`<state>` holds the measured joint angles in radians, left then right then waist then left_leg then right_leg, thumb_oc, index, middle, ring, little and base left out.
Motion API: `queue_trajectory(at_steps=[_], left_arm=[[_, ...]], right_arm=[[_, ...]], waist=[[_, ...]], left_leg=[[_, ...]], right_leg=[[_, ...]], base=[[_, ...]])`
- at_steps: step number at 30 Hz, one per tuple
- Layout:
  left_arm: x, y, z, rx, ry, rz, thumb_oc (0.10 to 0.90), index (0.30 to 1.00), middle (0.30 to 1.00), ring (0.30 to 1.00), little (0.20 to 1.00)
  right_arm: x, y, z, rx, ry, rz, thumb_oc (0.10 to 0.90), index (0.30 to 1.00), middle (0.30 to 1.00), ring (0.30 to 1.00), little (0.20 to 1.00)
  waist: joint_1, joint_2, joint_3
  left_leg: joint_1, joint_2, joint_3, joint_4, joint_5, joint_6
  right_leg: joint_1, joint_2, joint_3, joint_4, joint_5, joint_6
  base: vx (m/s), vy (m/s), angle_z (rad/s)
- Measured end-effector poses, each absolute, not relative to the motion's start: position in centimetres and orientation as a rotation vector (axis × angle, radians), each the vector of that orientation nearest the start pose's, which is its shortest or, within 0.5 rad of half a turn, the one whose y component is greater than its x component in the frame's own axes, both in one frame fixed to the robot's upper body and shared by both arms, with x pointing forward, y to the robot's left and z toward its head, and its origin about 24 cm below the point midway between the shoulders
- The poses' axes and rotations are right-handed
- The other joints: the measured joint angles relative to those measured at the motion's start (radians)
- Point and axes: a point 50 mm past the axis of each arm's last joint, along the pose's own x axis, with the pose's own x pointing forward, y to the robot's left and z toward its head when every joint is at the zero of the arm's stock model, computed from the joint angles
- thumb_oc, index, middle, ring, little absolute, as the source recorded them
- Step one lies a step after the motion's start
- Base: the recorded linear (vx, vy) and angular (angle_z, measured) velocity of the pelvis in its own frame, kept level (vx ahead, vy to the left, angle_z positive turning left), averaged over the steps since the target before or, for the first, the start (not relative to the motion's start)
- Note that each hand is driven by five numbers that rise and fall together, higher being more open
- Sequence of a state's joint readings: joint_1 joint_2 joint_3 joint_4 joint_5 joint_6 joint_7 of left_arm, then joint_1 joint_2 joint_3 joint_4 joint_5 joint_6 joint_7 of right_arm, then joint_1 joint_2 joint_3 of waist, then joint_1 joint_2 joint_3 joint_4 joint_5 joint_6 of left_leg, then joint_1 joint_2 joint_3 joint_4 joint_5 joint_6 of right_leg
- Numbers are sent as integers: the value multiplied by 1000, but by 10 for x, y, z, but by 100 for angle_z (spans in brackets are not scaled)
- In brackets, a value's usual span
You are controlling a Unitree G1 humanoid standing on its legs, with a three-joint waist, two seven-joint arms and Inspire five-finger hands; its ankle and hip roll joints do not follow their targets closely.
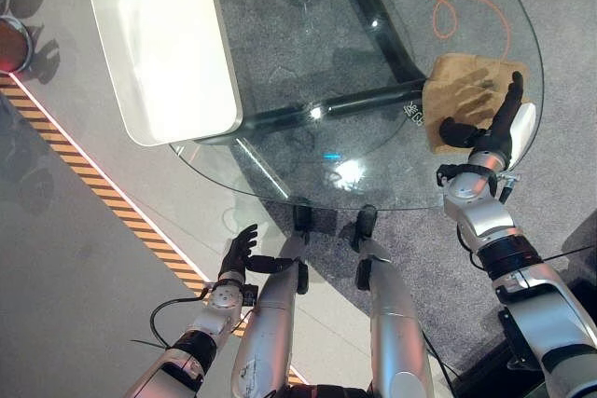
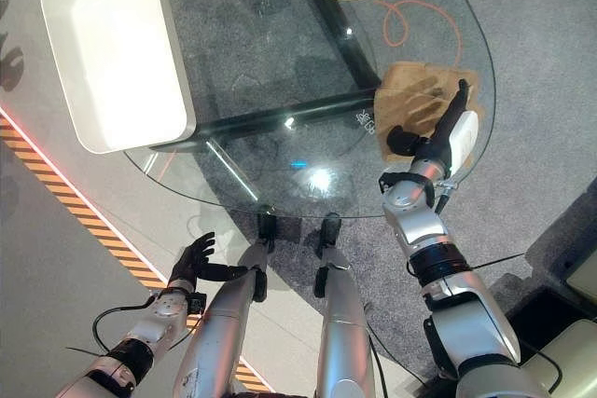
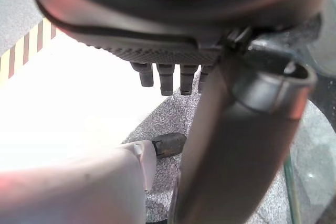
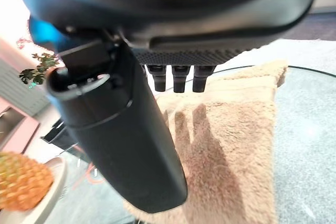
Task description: Wipe the table with a cloth and put it in the basket.
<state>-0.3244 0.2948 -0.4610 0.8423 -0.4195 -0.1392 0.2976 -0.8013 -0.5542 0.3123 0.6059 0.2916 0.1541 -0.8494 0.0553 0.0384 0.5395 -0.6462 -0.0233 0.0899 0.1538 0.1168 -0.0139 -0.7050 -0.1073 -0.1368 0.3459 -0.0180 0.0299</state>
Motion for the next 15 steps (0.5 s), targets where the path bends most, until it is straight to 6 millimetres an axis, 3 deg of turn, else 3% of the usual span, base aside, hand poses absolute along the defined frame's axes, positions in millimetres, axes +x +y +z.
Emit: queue_trajectory(at_steps=[15], left_arm=[[276,176,-48,199,418,72,800,900,900,900,900]], right_arm=[[381,-246,185,-353,-104,-798,800,900,900,900,900]], waist=[[6,0,0]], left_leg=[[-98,-7,-16,39,1,1]], right_leg=[[-92,-10,-10,39,-3,-2]], base=[[11,3,2]])
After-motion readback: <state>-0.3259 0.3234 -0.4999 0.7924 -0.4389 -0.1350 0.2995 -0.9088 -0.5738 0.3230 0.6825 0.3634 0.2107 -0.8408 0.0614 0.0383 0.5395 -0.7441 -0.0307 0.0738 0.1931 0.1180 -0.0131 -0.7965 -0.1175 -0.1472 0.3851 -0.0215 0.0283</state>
